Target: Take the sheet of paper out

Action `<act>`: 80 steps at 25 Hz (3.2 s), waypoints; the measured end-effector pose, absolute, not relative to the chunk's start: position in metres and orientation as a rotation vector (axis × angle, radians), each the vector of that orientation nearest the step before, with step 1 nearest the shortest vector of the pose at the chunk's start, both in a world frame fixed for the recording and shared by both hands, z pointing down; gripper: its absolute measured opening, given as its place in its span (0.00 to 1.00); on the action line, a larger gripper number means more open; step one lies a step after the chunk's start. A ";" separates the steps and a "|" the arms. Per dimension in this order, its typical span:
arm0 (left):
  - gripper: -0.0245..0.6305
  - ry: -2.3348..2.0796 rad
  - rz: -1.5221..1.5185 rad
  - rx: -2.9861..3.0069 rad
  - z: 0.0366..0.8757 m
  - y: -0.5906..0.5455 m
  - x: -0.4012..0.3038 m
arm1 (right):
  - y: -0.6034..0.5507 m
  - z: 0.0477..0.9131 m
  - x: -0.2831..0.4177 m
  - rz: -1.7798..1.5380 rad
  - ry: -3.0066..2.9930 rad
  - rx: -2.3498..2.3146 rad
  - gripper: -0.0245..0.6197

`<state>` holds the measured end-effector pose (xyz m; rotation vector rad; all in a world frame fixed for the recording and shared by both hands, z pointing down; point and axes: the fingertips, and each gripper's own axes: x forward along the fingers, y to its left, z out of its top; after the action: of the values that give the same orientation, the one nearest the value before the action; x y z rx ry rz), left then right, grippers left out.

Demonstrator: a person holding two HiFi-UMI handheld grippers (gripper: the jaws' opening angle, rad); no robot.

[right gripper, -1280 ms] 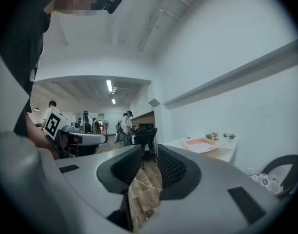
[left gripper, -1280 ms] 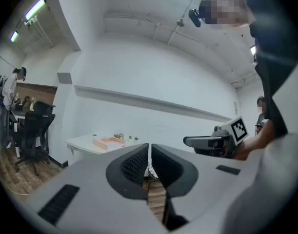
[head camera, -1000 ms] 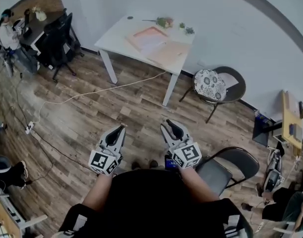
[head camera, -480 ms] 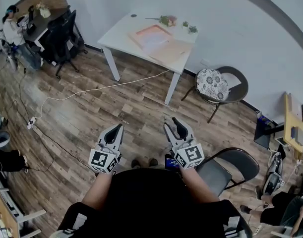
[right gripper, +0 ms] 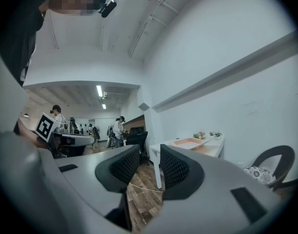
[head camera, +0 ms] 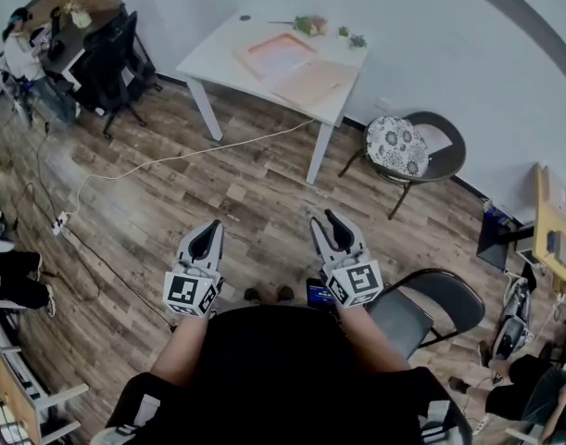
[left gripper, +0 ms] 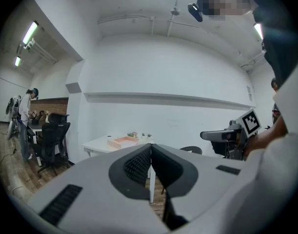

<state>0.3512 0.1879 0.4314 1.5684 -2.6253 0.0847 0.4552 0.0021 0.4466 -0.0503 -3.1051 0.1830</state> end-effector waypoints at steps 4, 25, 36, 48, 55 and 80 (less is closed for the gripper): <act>0.04 -2.624 0.102 1.563 0.435 0.179 0.349 | -0.009 0.450 0.453 0.187 -3.105 -0.057 0.24; 0.04 -2.502 -0.102 1.646 0.457 0.092 0.218 | -0.077 0.483 0.321 0.204 -2.997 -0.056 0.22; 0.04 -2.472 -0.112 1.738 0.437 0.047 0.078 | -0.097 0.459 0.175 0.226 -2.994 -0.167 0.20; 0.04 -2.446 -0.138 1.758 0.450 0.017 -0.025 | -0.124 0.457 0.079 0.423 -2.997 -0.212 0.24; 0.04 -2.444 -0.106 1.740 0.461 -0.014 -0.093 | -0.154 0.458 0.011 0.677 -2.997 -0.273 0.25; 0.04 -2.201 0.034 1.946 0.463 -0.185 -0.311 | -0.330 0.540 -0.150 1.432 -2.696 0.293 0.22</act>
<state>-0.3105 -0.1852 0.4634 1.9457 -2.2005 0.0339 -0.1505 -0.3303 0.5397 0.2932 -2.6955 1.4317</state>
